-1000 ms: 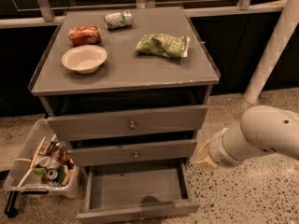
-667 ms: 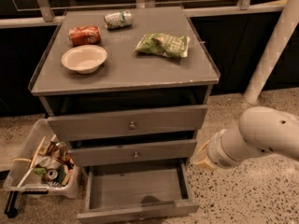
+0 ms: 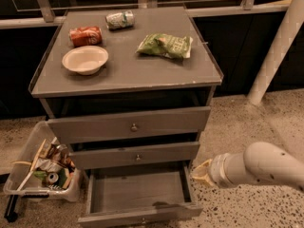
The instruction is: Close bottom drawer
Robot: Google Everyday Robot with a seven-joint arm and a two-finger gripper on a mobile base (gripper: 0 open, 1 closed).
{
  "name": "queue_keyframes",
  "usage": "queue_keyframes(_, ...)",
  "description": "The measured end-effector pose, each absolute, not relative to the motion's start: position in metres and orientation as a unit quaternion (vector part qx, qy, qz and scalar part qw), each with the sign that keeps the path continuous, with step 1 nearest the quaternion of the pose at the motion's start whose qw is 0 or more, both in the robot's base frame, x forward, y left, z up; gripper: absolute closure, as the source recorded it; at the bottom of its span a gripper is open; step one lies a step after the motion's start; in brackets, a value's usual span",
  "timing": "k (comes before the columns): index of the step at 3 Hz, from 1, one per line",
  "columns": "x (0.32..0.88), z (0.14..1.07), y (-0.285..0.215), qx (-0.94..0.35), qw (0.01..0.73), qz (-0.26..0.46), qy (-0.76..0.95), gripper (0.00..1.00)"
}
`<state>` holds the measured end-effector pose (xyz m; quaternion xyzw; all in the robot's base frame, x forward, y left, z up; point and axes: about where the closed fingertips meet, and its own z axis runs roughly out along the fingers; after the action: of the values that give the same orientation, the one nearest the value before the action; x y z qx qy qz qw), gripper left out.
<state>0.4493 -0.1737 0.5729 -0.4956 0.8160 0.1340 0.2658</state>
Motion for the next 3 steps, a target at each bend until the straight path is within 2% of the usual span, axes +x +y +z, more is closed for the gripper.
queue_keyframes(1,0.4630,0.5238,-0.1714,-0.484,0.318,0.144,0.803,1.00)
queue_keyframes(3,0.4590,0.5154,-0.1636,-0.490,0.308,0.142,0.803,1.00)
